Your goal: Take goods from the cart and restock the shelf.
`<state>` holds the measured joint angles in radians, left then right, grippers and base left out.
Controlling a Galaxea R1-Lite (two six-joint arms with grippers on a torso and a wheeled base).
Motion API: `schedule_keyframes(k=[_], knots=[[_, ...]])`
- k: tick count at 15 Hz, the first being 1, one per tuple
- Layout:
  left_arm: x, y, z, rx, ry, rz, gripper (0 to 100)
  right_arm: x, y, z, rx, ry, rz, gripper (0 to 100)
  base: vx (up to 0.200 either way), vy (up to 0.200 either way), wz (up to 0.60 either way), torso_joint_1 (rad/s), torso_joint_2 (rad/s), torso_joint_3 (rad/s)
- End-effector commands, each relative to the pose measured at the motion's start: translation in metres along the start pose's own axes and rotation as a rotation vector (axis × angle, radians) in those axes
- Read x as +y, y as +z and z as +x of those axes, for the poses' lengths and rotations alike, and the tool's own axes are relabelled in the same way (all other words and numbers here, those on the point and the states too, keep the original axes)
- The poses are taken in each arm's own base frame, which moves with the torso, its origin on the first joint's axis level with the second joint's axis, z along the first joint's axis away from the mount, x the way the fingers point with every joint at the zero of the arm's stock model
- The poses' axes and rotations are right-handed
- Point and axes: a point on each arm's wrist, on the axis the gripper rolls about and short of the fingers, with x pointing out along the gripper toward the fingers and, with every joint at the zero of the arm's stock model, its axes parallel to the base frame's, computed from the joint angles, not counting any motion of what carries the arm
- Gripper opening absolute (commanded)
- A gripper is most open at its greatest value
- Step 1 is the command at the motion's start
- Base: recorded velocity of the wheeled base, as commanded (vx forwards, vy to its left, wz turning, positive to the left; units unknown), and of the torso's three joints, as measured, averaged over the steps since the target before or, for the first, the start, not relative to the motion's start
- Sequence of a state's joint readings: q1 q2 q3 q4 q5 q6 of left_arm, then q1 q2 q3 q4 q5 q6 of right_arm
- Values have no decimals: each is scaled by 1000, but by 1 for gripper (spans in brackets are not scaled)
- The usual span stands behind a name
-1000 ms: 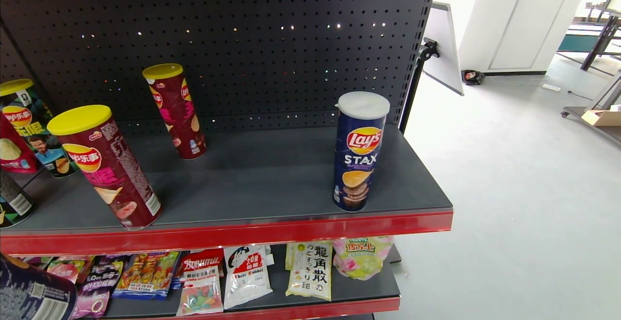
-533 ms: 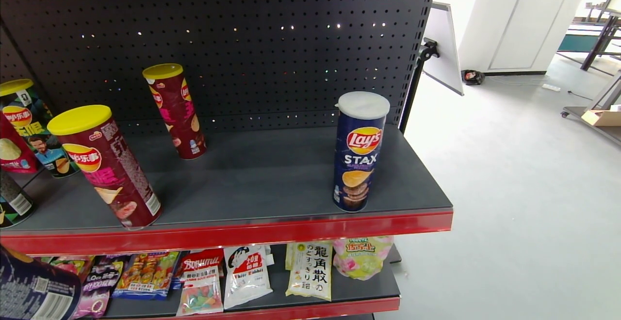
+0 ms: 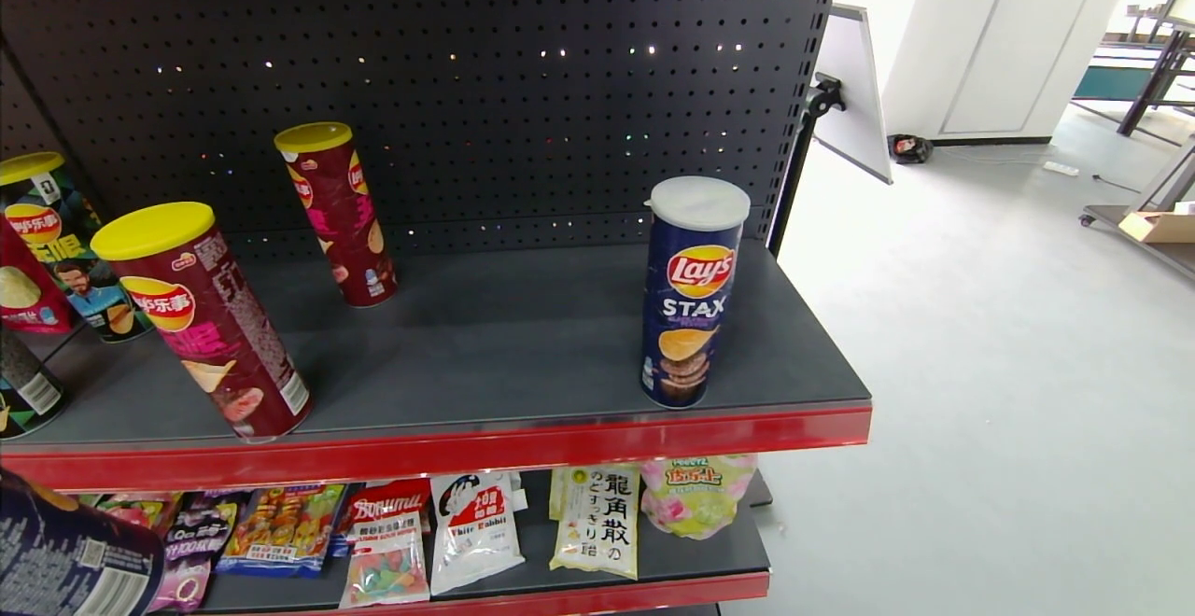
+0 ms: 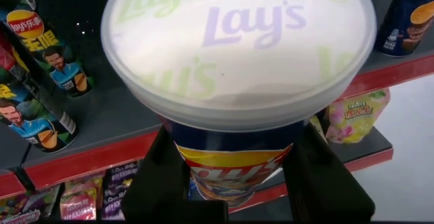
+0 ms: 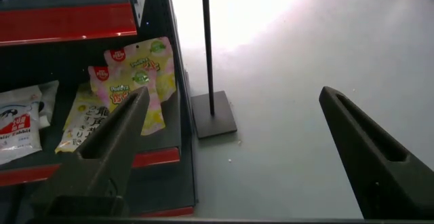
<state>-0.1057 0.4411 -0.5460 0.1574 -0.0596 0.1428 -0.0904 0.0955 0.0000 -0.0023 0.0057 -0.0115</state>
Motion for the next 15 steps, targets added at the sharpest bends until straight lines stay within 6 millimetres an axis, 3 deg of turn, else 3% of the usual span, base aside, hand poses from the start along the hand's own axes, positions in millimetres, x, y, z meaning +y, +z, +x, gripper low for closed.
schedule_keyframes(k=[1,2,15], knots=[[0,-2,1,3,-1,0,0,0,0,0,2,0,-1,100,200,0,0,2,2,2],[0,-2,1,3,-1,0,0,0,0,0,2,0,-1,100,200,0,0,2,-2,2],[-2,-4,6,19,-85,51,0,0,0,0,2,0,-1,100,0,0,0,0,0,0]])
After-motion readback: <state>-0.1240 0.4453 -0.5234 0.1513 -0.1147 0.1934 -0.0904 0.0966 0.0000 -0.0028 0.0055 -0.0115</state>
